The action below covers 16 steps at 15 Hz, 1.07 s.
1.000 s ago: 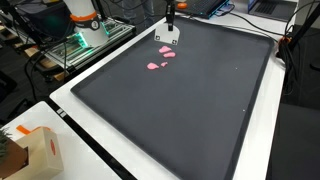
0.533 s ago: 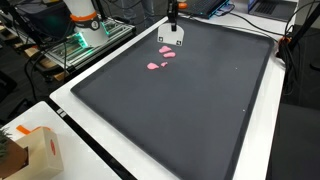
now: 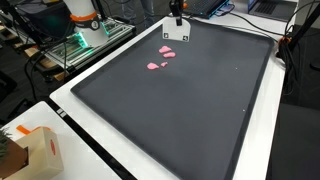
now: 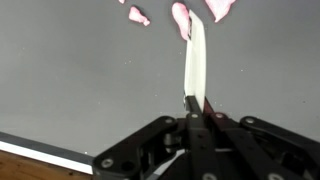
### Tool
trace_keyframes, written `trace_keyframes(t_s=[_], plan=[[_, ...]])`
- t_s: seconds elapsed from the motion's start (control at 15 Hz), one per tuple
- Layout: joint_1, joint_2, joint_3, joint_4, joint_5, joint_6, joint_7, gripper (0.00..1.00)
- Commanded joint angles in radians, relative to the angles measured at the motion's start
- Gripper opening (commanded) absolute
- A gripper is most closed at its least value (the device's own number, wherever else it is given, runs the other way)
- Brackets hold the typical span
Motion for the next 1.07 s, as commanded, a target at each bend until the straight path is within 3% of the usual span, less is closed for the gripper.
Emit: trace_keyframes(t_s=[0.0,0.53,0.8,1.0], plan=[[0.001,-0.047,-0.002,-0.006,0.038,-0.017,-0.033,0.01],[0.028,-0.153,0.001,-0.001,0.076,-0.124,-0.096,0.01],[0.029,-0.202,0.009,0.035,0.074,-0.364,-0.094,0.01],[0.037,-0.216,0.003,0.053,0.087,-0.449,-0.118,0.01]])
